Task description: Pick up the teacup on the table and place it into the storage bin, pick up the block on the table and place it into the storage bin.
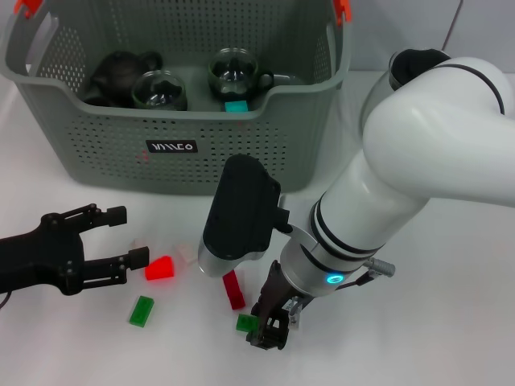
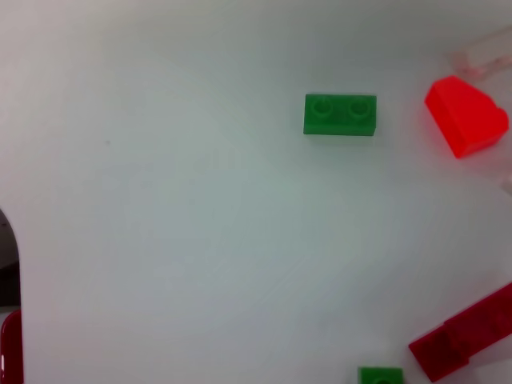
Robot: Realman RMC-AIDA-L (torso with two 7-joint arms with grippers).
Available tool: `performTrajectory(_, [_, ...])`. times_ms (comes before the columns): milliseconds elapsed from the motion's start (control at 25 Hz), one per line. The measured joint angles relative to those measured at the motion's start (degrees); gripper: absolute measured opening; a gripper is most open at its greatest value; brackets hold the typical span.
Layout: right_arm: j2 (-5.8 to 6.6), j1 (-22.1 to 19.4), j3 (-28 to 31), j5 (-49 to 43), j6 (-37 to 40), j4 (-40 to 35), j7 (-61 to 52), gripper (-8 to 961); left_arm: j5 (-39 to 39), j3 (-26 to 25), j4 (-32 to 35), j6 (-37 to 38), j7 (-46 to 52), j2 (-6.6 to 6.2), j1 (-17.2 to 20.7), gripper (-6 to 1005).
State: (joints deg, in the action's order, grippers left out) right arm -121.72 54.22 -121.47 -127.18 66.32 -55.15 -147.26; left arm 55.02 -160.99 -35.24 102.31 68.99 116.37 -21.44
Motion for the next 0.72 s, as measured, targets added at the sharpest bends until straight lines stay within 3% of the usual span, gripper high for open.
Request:
performTrajectory(400, [0.00, 0.02, -0.09, 0.00, 0.27, 0.05, 0.05, 291, 0.00, -0.12, 0.00, 0.08, 0.00, 0.00, -0.01, 863])
performTrajectory(720, [0.52, -0.09, 0.20, 0.00, 0.77, -1.16, -0.51, 193, 0.00, -0.18, 0.00, 0.39, 0.00, 0.00, 0.15, 864])
